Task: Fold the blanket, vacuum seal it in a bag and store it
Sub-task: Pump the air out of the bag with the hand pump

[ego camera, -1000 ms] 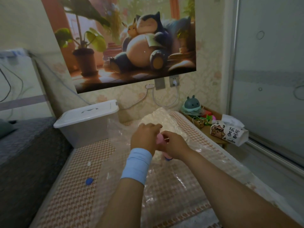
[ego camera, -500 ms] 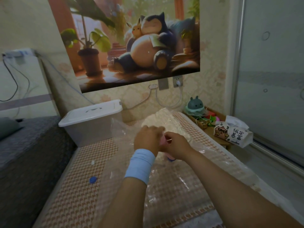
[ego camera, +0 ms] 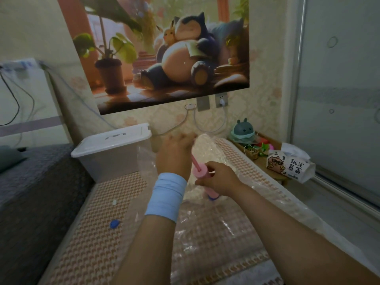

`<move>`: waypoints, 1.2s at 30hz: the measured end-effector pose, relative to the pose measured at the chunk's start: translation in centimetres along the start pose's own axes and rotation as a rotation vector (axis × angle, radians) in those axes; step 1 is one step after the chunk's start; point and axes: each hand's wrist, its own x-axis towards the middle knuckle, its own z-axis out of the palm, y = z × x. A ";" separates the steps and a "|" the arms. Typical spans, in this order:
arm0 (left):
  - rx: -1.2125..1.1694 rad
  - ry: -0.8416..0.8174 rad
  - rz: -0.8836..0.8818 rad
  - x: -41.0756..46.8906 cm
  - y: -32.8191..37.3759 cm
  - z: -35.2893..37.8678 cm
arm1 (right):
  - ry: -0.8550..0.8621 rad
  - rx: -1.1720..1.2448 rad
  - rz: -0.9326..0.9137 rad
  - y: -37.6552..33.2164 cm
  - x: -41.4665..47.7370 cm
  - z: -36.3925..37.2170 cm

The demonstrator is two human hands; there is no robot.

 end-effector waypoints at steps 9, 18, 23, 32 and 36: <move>0.018 -0.094 0.059 0.9 0.6 -0.9 | 0.024 0.013 0.016 0.4 -0.1 -0.2; -0.058 -0.042 0.045 0.2 -0.4 0.8 | 0.008 -0.044 -0.006 0.0 0.2 0.0; -0.029 -0.541 -0.073 -1.5 -0.2 3.4 | 0.004 -0.074 -0.008 -0.3 -0.3 0.4; -0.095 0.173 0.014 2.3 1.2 -4.6 | 0.019 0.004 -0.020 0.0 -0.1 0.2; -0.150 -0.232 -0.101 -0.4 -0.5 1.4 | 0.013 -0.043 -0.012 -0.3 0.0 0.7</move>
